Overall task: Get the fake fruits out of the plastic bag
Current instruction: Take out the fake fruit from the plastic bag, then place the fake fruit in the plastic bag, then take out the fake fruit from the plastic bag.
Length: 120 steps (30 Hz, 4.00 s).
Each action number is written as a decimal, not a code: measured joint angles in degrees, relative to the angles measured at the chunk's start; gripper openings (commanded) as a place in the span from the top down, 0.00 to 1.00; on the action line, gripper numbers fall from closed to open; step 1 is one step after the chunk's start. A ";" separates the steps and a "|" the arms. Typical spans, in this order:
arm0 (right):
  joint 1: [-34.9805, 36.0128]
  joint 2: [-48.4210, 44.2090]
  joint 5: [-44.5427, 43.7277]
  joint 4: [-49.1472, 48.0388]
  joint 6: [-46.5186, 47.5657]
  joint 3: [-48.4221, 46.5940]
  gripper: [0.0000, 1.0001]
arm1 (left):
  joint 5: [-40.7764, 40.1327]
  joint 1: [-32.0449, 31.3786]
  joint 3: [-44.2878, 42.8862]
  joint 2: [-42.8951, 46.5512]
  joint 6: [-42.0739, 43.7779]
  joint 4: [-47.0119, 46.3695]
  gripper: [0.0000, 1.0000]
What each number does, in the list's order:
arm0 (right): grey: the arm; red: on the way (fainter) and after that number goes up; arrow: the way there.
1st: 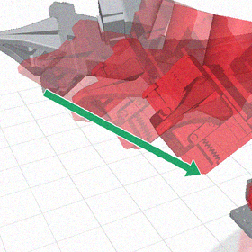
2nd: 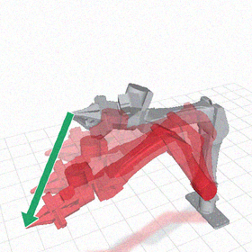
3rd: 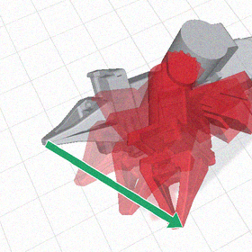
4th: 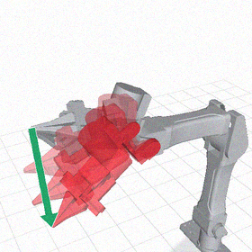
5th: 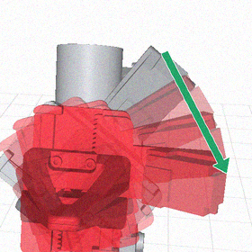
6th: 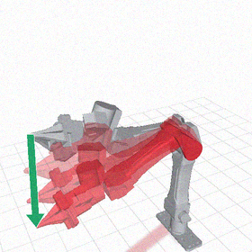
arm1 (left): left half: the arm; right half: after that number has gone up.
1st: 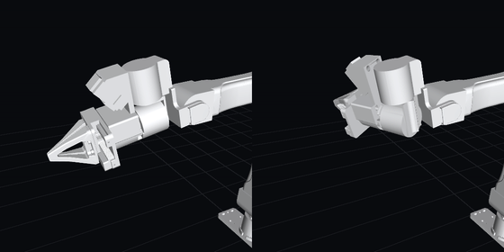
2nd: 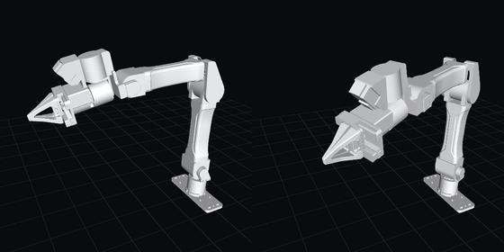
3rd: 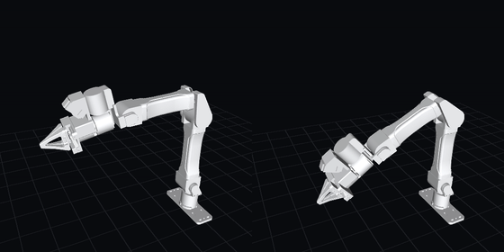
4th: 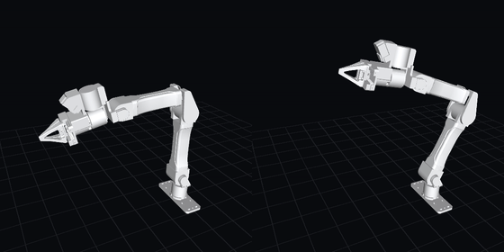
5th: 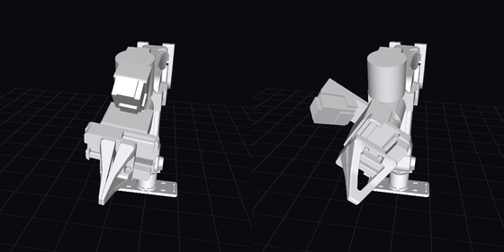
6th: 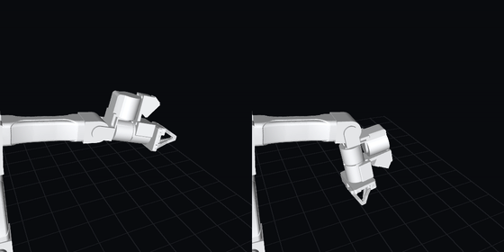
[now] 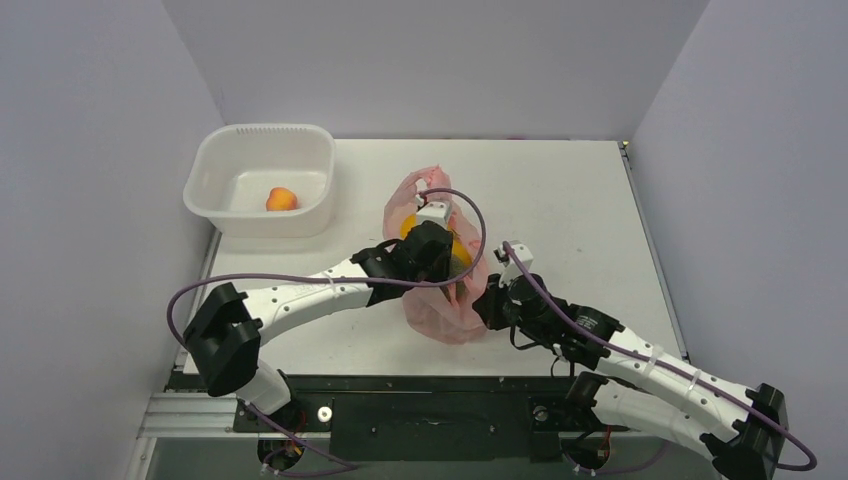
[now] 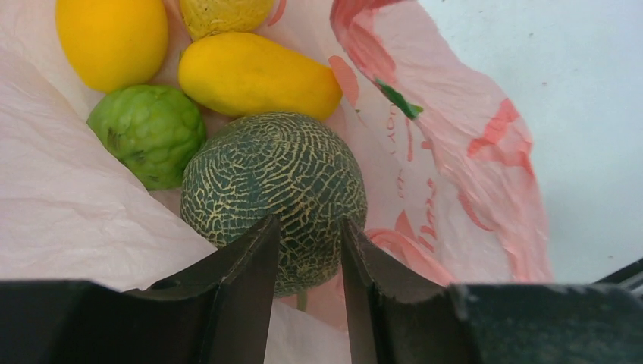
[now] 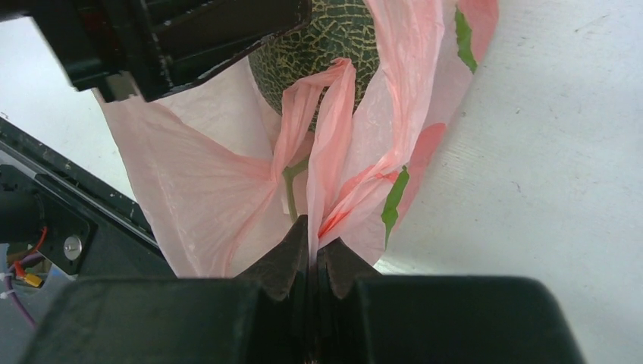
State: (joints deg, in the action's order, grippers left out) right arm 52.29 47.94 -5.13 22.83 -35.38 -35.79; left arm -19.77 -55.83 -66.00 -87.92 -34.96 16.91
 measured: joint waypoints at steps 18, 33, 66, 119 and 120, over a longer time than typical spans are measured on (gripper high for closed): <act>0.00 4.22 3.08 2.14 3.82 -2.69 1.00 | -1.88 7.89 -3.19 -7.48 1.09 -1.62 0.58; 3.69 13.84 5.62 0.22 6.71 -7.34 1.00 | -2.75 11.39 -9.33 -13.92 4.09 7.67 0.21; 3.69 11.02 1.44 1.70 7.19 -7.39 1.00 | 15.89 17.44 -16.52 -16.22 1.07 14.36 0.67; 3.67 9.33 -0.55 2.14 4.72 -6.93 1.00 | 15.43 19.45 -9.68 -17.11 7.04 3.41 0.44; 3.67 9.33 -0.55 2.14 4.72 -6.93 1.00 | 15.19 19.45 -10.05 -17.81 7.02 3.52 0.41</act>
State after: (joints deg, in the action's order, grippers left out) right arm 55.96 57.28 -5.67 24.97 -30.65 -42.72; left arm -4.58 -36.38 -76.05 -105.73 -27.94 20.43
